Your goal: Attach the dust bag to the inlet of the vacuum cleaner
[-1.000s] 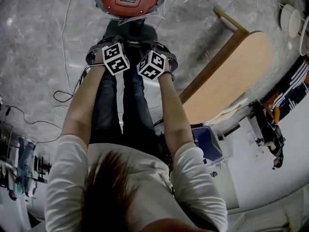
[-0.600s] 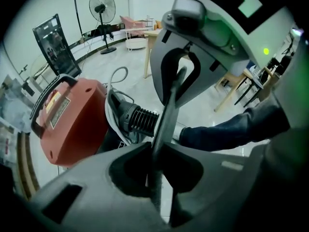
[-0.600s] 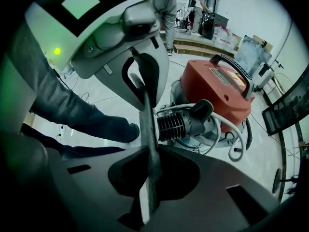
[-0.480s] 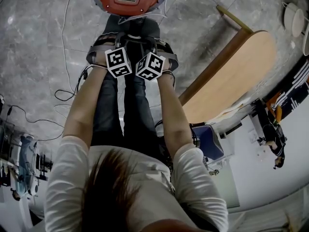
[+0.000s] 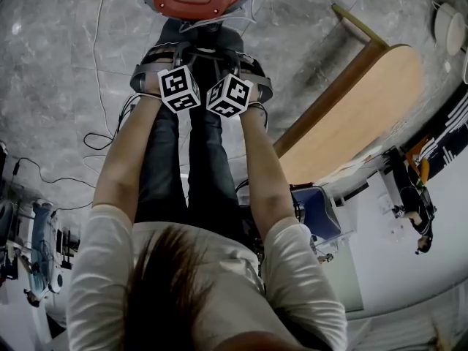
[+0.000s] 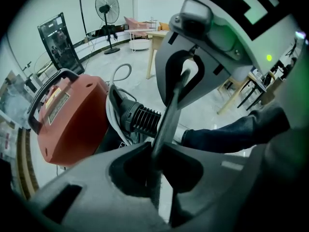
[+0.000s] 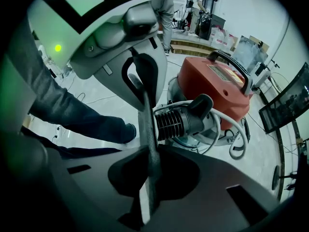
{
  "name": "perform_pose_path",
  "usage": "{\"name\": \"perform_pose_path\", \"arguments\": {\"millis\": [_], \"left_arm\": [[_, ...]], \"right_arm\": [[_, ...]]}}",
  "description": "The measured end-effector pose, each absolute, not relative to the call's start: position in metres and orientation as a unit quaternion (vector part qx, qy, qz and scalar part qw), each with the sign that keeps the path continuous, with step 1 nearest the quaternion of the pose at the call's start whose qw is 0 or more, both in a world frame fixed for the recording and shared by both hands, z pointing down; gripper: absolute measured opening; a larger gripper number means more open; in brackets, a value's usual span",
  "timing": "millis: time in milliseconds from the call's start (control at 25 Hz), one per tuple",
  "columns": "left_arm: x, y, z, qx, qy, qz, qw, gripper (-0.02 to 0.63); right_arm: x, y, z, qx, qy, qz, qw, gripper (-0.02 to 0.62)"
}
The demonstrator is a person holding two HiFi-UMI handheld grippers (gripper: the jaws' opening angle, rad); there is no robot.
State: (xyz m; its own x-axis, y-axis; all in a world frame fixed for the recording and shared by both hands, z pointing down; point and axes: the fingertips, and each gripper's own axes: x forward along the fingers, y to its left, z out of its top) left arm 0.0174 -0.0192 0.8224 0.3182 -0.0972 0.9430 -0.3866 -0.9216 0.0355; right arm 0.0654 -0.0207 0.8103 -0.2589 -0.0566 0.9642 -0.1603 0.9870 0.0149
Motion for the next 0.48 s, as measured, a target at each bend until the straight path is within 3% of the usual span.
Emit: {"name": "perform_pose_path", "arguments": {"millis": [480], "left_arm": [[0.015,-0.03,0.821,0.815,-0.134,0.55,0.124,0.043]], "right_arm": [[0.063,-0.024,0.81,0.099,-0.795,0.069,0.594,0.034]]}}
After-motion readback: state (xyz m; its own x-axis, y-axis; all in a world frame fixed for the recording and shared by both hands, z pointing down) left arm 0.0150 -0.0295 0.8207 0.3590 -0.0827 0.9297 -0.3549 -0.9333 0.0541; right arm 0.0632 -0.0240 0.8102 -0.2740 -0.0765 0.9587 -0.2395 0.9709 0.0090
